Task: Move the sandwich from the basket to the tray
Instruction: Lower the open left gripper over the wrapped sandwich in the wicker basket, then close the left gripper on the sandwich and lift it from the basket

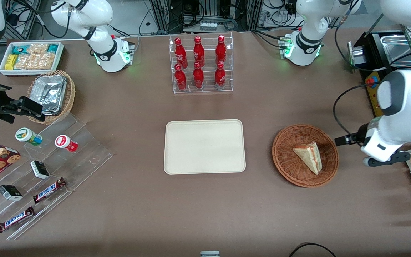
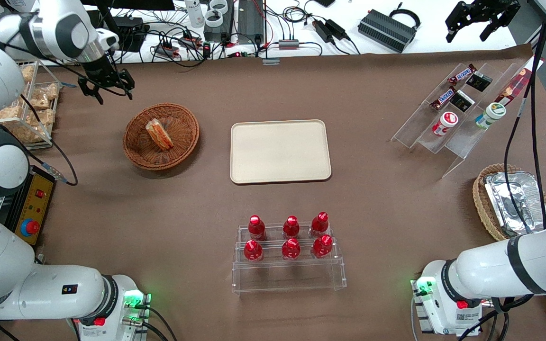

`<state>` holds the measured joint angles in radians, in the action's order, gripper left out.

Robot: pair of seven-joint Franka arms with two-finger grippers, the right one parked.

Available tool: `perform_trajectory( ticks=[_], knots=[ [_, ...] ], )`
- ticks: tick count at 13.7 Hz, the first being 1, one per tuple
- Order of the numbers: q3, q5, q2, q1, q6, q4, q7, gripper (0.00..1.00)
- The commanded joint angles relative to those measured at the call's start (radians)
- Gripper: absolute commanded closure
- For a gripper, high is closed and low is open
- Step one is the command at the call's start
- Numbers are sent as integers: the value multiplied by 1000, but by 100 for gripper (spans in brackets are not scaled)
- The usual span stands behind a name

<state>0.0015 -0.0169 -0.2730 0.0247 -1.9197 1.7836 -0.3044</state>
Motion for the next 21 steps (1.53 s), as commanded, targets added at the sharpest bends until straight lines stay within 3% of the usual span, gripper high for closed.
perform_trajectory(
  ticks=[1,3,7,11,16,17,18,19,20,21],
  knots=[
    [9,-37,-11,21,-137,89,-175,0],
    [6,-89,-14,24,-250,149,-278,0],
    [3,-90,-25,99,-345,198,-407,0],
    [6,-6,-34,115,-343,230,-403,0],
    [6,-5,-95,116,-407,229,-418,1],
    [6,-6,-109,118,-412,223,-421,7],
    [6,-6,-117,118,-424,221,-423,23],
    [6,-6,-118,118,-426,221,-423,58],
    [6,-6,-118,116,-426,220,-423,83],
    [6,-8,-120,118,-420,214,-421,100]
  ],
)
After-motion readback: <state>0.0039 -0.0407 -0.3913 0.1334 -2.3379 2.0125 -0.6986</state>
